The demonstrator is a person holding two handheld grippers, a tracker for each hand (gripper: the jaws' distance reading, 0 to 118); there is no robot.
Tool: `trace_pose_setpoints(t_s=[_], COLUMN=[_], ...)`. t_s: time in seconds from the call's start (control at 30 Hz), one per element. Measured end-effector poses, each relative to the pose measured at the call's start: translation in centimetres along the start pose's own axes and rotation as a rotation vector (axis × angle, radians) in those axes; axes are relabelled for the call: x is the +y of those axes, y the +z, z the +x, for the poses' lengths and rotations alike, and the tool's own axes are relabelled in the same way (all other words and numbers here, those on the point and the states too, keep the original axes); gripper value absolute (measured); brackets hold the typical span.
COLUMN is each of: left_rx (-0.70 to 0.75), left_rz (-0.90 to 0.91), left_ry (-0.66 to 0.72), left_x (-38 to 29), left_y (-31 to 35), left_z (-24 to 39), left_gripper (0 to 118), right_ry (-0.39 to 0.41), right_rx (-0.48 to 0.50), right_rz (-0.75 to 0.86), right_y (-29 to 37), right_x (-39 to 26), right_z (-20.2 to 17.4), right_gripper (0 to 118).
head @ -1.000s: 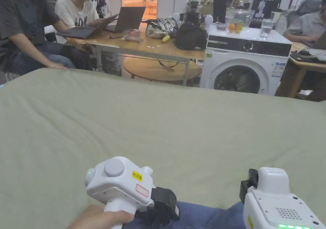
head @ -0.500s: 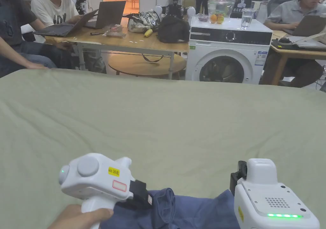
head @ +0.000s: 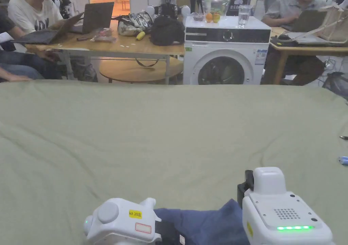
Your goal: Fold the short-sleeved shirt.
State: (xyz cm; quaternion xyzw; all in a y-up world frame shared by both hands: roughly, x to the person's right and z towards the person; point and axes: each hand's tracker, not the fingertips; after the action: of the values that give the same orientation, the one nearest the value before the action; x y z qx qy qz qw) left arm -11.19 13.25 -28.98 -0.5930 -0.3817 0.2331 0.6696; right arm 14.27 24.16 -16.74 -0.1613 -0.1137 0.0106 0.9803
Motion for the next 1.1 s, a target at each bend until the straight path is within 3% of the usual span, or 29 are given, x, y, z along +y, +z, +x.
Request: trace_pose_setpoints(t_s=[0.3,0.4,0.43,0.47,0.67,0.83,0.93,0.97,1.03,1.1], left_rx=[0.06,0.114,0.135,0.164,0.173,-0.049,-0.2,-0.244,-0.222,-0.14], left_rz=[0.159,0.218,0.233,0.241,0.24,0.167,0.259,0.264,0.248,0.251], left_ry=[-0.029,-0.005,0.01,0.011,0.051,0.095,0.13,0.155,0.159,0.1], left_x=[0.3,0.1,0.2,0.1,-1.0,-1.0,-1.2,-1.1,-1.1,-1.2], left_y=[10.9,14.9,16.0,17.1,18.0,14.0,12.8,12.4,11.5,11.0], left_z=[0.5,-1.4,-2.3,-3.4,-8.1,-12.0,-13.0,-13.3,-13.2,-12.8], left_gripper=[2,47,56,56,56,56,55,50,23,16], right_ry=[-0.007,-0.003,0.0,0.003,0.003,0.002,-0.004,-0.008,-0.015,-0.026], right_rx=[0.012,0.03,0.035,0.042,0.064,0.066,0.06,0.057,0.051,0.044], right_rz=[0.015,0.018,0.019,0.018,0.007,0.0,-0.002,-0.001,0.002,0.01], right_y=[-0.1,-0.2,-0.3,-0.3,-0.6,-0.6,-0.5,-0.4,-0.2,-0.1], right_x=[0.7,0.9,0.9,0.9,0.8,0.6,0.6,0.6,0.6,0.5], right_z=[-0.9,-1.7,-2.0,-2.3,-3.2,-3.3,-3.0,-2.9,-2.5,-2.2], right_gripper=[0,0,0,0,0,0,0,0,0,0])
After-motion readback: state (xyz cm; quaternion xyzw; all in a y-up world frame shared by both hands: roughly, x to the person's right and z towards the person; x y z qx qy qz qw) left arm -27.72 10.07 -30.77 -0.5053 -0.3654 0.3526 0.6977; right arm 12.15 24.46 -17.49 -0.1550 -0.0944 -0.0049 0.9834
